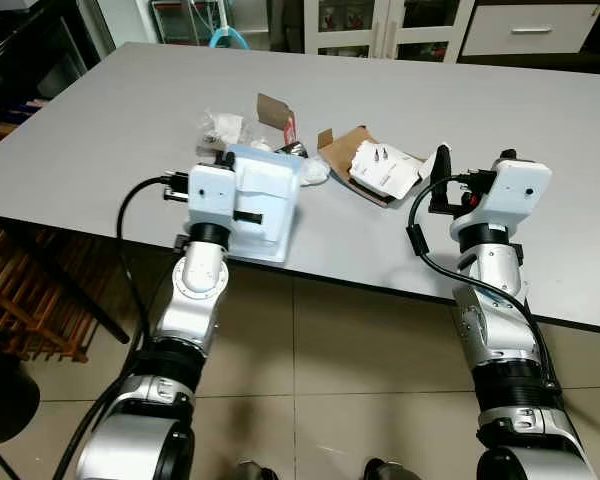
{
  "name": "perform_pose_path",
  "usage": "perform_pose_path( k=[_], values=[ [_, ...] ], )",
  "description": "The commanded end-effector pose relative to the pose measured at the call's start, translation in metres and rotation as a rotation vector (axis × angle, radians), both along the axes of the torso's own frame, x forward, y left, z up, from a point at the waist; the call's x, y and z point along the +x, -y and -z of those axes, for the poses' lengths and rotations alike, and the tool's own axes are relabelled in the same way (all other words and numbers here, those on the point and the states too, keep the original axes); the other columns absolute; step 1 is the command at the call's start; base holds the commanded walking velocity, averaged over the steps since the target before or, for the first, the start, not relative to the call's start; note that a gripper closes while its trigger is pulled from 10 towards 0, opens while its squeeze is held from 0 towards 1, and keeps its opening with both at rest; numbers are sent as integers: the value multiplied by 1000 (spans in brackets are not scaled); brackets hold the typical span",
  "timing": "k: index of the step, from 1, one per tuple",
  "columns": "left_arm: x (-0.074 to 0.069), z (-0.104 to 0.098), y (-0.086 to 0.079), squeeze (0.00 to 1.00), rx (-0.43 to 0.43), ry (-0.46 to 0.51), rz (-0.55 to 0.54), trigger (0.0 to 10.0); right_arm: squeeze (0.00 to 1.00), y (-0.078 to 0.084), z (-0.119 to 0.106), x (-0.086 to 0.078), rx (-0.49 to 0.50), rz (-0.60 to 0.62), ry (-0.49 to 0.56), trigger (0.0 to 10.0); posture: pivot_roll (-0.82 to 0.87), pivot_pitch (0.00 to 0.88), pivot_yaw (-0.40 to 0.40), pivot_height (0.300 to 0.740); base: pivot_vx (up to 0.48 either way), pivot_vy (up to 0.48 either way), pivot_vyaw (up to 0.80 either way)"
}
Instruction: Picking trash to rubbish bin
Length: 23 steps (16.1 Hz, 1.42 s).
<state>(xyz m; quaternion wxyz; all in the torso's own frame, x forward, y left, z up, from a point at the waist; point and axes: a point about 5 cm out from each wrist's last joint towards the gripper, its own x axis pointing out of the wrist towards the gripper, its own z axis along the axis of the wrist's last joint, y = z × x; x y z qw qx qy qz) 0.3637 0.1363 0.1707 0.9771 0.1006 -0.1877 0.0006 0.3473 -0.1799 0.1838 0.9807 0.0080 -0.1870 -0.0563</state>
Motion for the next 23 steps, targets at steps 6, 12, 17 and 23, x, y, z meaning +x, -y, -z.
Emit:
perform_pose_path(
  k=[6, 12, 17, 23],
  values=[
    [-1, 1, -3, 0, 8, 1, -30, 10000, 0, -1, 7, 0, 9, -8, -26, 10000, -24, 135, 65, 740, 0, 0, 0],
    [-1, 3, -1, 0, 11, -10, -36, 10000, 0, -1, 10, 1, 22, -19, -53, 10000, -27, 139, 63, 740, 0, 0, 0],
    [0, 3, 0, 0, 8, -9, -37, 10000, 0, -3, 11, 2, 32, -31, -65, 10000, -31, 134, 65, 740, -50, 0, 0],
    [1, 1, 2, 0, 6, -8, -30, 10000, 0, -2, 11, 3, 34, -33, -68, 10000, -36, 113, 68, 740, -284, 0, 0]
  ],
)
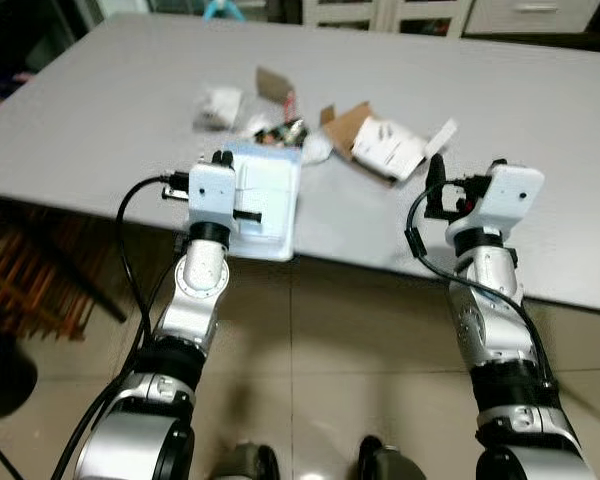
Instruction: Picking trash to rubbish bin
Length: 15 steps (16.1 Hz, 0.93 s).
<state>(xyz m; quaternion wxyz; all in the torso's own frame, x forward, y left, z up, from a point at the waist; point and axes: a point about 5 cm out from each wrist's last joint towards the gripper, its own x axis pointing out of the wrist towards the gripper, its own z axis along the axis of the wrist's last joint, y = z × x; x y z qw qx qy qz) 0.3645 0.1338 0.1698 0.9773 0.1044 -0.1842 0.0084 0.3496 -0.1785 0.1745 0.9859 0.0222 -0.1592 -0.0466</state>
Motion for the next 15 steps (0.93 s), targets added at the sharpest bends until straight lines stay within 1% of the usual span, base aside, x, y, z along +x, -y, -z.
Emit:
perform_pose_path(
  k=[1, 6, 12, 15],
  values=[
    [0, 0, 0, 0, 3, -3, -12, 10000, 0, -1, 1, 1, 7, -8, -14, 10000, -37, 111, 68, 740, -322, 0, 0],
    [1, 1, -1, 0, 6, -9, -16, 10000, 0, 0, 4, 1, 21, -11, -25, 10000, -39, 100, 70, 740, -315, 0, 0],
    [2, 1, 2, 0, 5, -11, -7, 10000, 0, -2, 6, 2, -16, -26, -55, 10000, -44, 112, 66, 740, -289, 0, 0],
    [1, 2, 2, 0, 1, -15, -7, 10000, 0, -1, 7, 2, -27, -30, -68, 10000, -40, 122, 61, 740, 0, 0, 0]
  ],
)
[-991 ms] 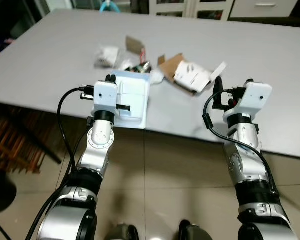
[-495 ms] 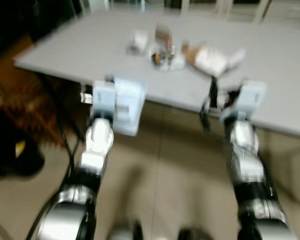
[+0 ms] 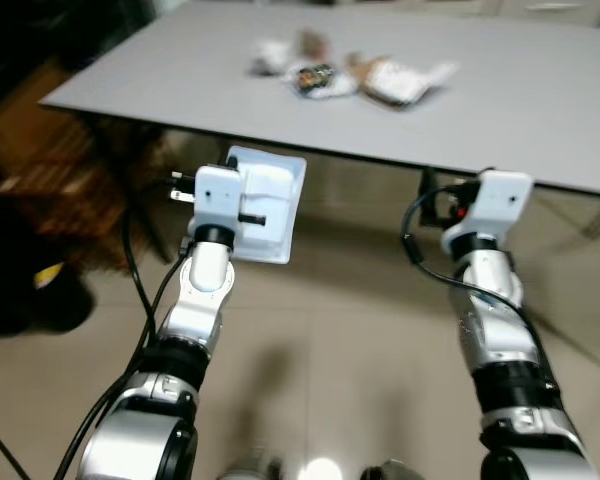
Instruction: Picking trash to rubbish bin
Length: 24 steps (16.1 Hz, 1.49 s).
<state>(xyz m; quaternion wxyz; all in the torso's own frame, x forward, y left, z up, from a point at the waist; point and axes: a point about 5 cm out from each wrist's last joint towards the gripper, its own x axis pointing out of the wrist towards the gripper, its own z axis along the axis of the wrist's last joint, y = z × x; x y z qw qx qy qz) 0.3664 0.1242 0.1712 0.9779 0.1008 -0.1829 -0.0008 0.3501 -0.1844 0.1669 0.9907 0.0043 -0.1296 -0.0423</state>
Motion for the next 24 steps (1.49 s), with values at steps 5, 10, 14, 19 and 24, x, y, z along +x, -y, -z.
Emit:
perform_pose_path(
  k=[5, 10, 14, 19, 24],
  values=[
    [-1, 3, -7, 0, -13, -10, -17, 10000, 0, -8, 3, 2, -9, -24, -33, 10000, -38, 131, 60, 740, 0, 0, 751],
    [-2, 3, -7, 0, -21, -14, -14, 10000, 0, -9, 5, 1, -9, -32, -45, 10000, -37, 135, 63, 740, 0, 0, 800],
    [-2, 4, -6, 0, -23, -21, -7, 10000, 0, -10, 6, 1, -12, -39, -50, 10000, -39, 132, 65, 740, 0, 0, 800],
    [-2, 4, -5, 0, -33, -21, 3, 10000, 0, -12, 8, 0, -13, -49, -61, 10000, -39, 121, 69, 740, 0, 0, 800],
    [-2, 5, -5, 0, -31, -29, 7, 10000, 0, -13, 9, 0, -11, -57, -63, 10000, -39, 108, 74, 740, 0, 0, 800]
  ],
)
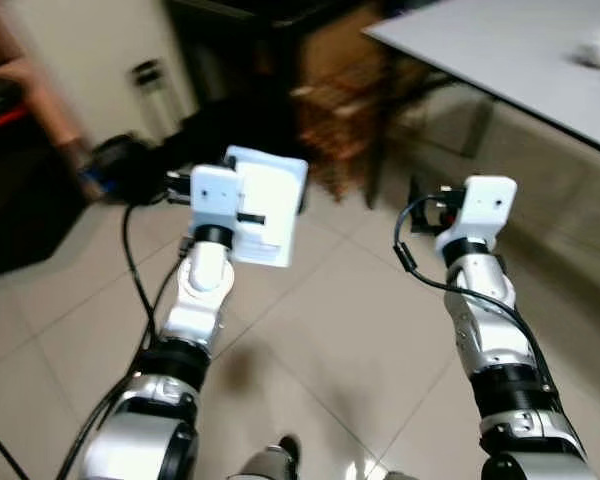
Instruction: Picking trash to rubbish bin
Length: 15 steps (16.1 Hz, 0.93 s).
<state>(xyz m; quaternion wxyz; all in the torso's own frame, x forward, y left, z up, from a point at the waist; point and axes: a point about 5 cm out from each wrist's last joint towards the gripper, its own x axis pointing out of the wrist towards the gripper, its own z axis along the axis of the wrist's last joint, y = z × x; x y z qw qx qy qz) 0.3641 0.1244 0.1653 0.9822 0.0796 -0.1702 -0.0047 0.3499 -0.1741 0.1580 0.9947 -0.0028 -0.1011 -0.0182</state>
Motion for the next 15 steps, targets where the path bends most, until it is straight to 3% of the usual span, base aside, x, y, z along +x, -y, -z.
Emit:
perform_pose_path(
  k=[1, 7, 15],
  values=[
    [1, 0, -4, 0, 13, -4, -2, 10000, 0, -5, 0, 1, 14, -22, -3, 10000, -39, 107, 73, 740, 0, 0, 800],
    [1, 2, -3, 0, 19, -23, 7, 10000, 0, -7, 1, 0, 28, -46, -8, 10000, -36, 126, 66, 740, 0, 0, 90],
    [1, 7, -4, 0, 21, -54, -11, 10000, 0, -8, 3, 0, 18, -64, -30, 10000, -32, 144, 53, 740, 249, 0, 0]
  ],
)
